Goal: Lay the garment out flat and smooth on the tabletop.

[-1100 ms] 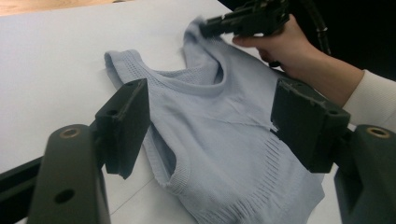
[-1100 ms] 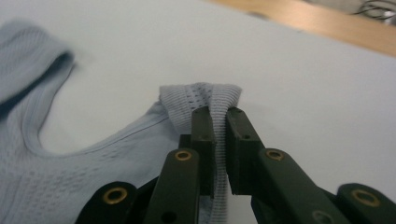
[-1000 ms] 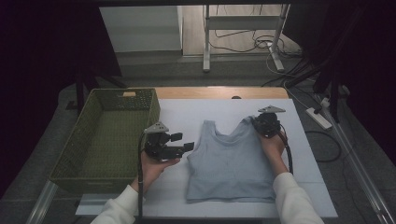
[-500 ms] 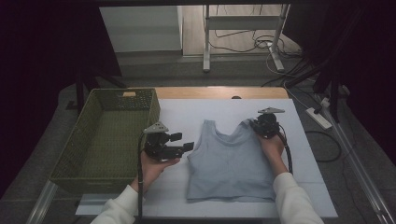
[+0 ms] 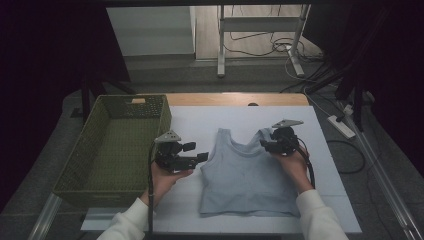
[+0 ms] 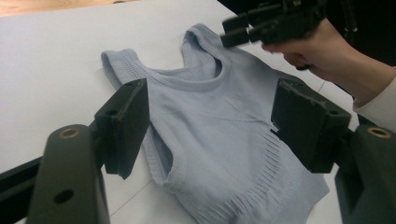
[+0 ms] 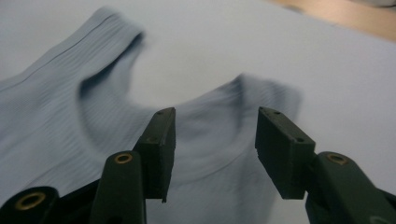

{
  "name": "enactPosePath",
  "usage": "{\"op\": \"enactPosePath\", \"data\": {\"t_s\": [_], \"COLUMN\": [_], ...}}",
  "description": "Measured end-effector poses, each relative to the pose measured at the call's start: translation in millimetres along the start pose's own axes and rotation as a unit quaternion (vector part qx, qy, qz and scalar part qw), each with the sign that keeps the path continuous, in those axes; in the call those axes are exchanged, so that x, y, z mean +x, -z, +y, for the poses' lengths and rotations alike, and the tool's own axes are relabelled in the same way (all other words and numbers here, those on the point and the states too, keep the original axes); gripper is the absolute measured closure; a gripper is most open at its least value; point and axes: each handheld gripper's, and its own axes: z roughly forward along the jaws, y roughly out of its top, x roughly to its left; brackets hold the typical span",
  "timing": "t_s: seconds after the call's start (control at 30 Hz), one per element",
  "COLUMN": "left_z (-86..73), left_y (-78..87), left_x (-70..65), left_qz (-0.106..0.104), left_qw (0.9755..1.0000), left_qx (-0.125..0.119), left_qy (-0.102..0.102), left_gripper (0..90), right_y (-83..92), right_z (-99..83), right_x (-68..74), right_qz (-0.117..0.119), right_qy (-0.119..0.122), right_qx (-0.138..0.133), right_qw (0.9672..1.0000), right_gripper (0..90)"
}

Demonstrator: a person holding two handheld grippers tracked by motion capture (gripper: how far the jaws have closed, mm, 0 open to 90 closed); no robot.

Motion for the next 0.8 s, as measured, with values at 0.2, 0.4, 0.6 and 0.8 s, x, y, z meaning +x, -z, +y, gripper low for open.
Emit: {"op": "enactPosePath", "data": {"t_s": [0.2, 0.4, 0.6, 0.8], "left_z": [2.5, 3.5, 2.9, 2.5], "left_y": [-2.9, -4.0, -3.2, -3.0], "left_x": [-2.0, -2.3, -3.1, -3.1], "left_qz": [-0.005, -0.007, -0.005, -0.004], "left_qw": [1.0000, 1.0000, 1.0000, 1.0000], "left_qx": [0.000, -0.001, 0.000, 0.001], "left_qy": [-0.004, -0.006, -0.006, -0.006], "left_gripper": [28.6, 28.6, 28.6, 28.7], "right_y": [-0.4, -13.4, -19.0, -30.7], "right_z": [-11.5, -13.4, -14.1, -17.7], "right_x": [26.9, 45.6, 50.6, 53.8], "right_qz": [0.041, 0.047, 0.038, 0.038], "right_qy": [0.030, 0.060, 0.085, 0.097], "right_qx": [0.040, 0.053, 0.053, 0.058], "right_qw": [0.9979, 0.9956, 0.9943, 0.9929], "right_gripper": [40.0, 38.6, 41.6, 56.5]}}
